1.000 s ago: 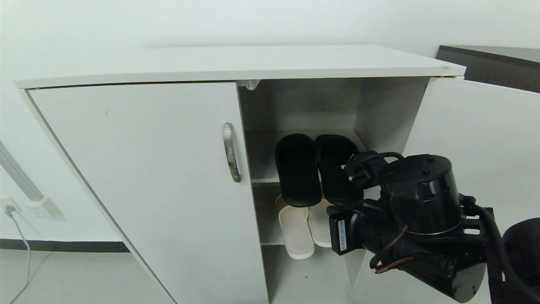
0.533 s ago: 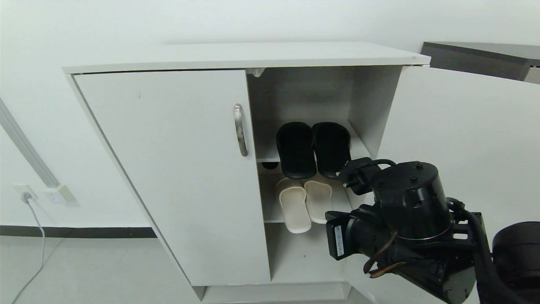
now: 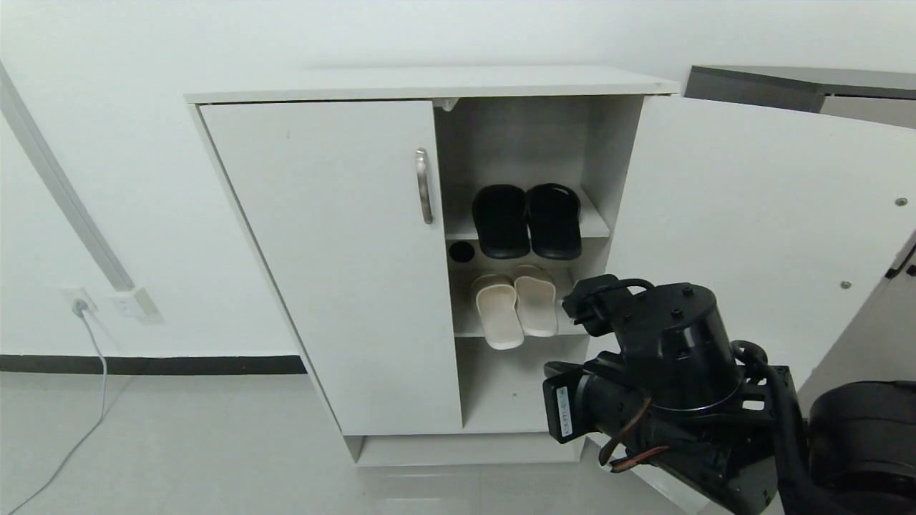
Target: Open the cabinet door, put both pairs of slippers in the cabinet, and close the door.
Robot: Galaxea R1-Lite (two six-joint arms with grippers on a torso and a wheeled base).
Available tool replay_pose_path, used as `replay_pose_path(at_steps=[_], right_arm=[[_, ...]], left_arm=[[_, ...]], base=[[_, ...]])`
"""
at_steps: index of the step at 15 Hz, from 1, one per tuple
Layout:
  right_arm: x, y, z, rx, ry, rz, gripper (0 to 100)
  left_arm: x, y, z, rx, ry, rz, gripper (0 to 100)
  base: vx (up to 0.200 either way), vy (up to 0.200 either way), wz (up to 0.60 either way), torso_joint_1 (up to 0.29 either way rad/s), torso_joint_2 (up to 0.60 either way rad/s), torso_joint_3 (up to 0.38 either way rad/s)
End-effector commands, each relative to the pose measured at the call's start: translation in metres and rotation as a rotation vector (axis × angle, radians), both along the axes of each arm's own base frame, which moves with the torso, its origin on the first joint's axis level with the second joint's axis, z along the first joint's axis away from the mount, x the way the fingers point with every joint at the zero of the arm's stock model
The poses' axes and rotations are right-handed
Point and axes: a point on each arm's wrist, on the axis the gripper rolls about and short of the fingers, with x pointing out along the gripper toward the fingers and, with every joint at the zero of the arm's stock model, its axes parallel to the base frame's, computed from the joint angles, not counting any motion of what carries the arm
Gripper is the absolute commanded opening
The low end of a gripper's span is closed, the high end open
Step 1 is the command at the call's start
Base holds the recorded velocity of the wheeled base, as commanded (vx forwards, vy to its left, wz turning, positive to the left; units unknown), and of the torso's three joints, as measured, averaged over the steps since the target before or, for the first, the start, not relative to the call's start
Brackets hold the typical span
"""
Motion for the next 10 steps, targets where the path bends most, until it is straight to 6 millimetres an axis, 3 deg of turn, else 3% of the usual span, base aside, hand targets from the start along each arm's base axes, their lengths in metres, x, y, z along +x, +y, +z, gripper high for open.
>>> replay_pose_path(at_steps=[1,3,10], right_arm=[[0.0009,0.0014,-0.0051,-0.010,0.007,0.000,0],[0.0009,0.0014,-0.0049,-0.009,0.006,0.000,0],[0.0020,0.0008,-0.0088,-0.019,-0.004,-0.034,0]], left_arm=[[0.0001,0.0000,0.0000,-0.001,0.001,0.000,0],[0.0001,0.0000,0.0000,-0.001,0.001,0.000,0],[0.0001,0.0000,0.0000,-0.001,0.001,0.000,0]], base=[[-0.200,0.000,0.00,0.002,0.01,0.002],[-0.200,0.000,0.00,0.000,0.00,0.002],[0.000,0.000,0.00,0.000,0.00,0.000]])
